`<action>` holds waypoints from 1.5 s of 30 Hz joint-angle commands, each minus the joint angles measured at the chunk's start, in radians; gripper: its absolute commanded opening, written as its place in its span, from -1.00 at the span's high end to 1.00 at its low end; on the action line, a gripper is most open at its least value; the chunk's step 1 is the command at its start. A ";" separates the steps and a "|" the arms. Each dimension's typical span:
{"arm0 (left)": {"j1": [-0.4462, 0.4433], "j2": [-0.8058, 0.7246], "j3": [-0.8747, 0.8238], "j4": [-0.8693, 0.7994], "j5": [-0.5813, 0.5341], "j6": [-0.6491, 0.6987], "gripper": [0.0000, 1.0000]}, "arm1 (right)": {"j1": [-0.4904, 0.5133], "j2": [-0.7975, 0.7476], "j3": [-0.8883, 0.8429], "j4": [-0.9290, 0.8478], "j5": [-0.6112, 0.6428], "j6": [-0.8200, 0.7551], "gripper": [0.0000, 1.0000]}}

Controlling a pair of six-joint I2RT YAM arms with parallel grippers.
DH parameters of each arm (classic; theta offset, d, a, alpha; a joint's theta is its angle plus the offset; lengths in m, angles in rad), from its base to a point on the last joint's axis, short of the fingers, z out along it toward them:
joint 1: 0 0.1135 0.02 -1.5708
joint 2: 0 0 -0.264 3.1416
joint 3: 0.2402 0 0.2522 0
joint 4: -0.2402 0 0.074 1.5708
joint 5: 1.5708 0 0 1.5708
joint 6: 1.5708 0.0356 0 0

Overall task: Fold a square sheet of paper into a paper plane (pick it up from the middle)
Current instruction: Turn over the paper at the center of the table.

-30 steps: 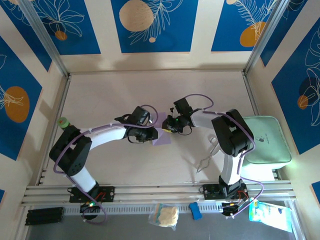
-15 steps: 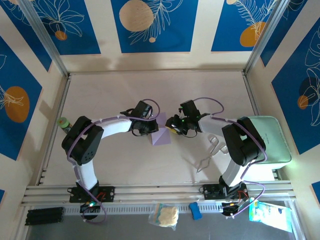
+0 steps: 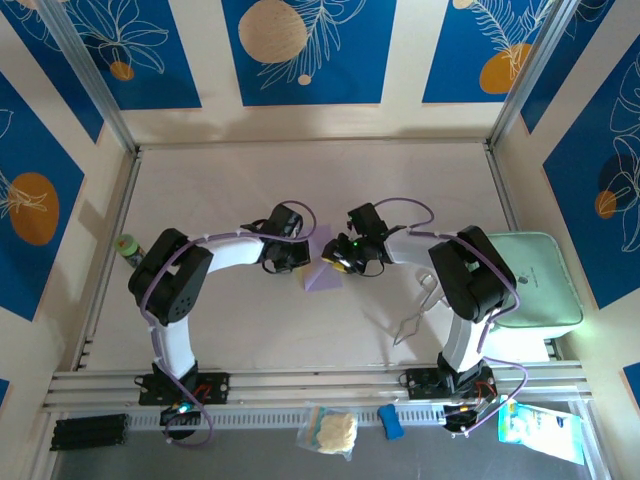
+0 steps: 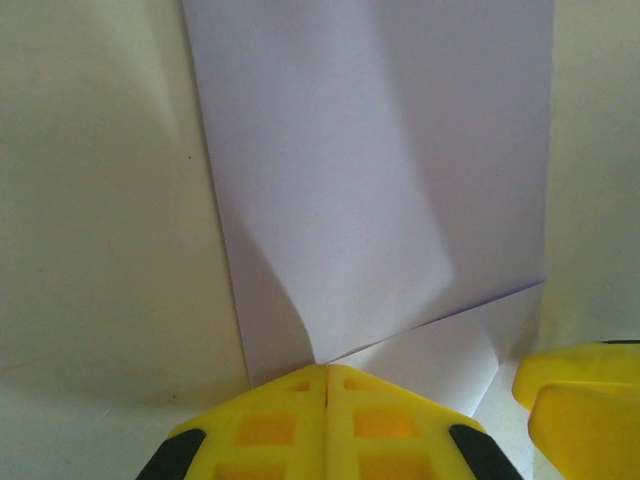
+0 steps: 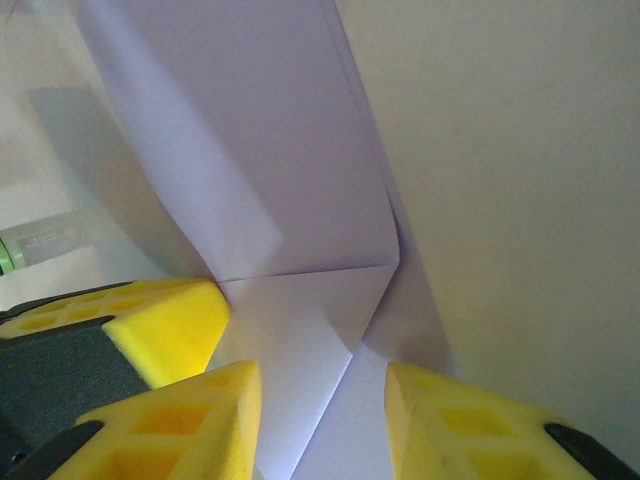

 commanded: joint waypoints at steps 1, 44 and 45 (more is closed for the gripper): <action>0.008 0.017 -0.031 -0.015 -0.029 -0.021 0.89 | 0.008 0.017 0.022 -0.005 -0.024 0.017 0.27; 0.044 -0.084 -0.074 0.021 0.046 -0.076 0.80 | 0.025 0.042 -0.006 0.108 -0.086 -0.032 0.88; 0.056 -0.106 -0.078 0.022 0.054 -0.078 0.76 | 0.025 0.033 -0.005 0.109 -0.081 -0.041 0.91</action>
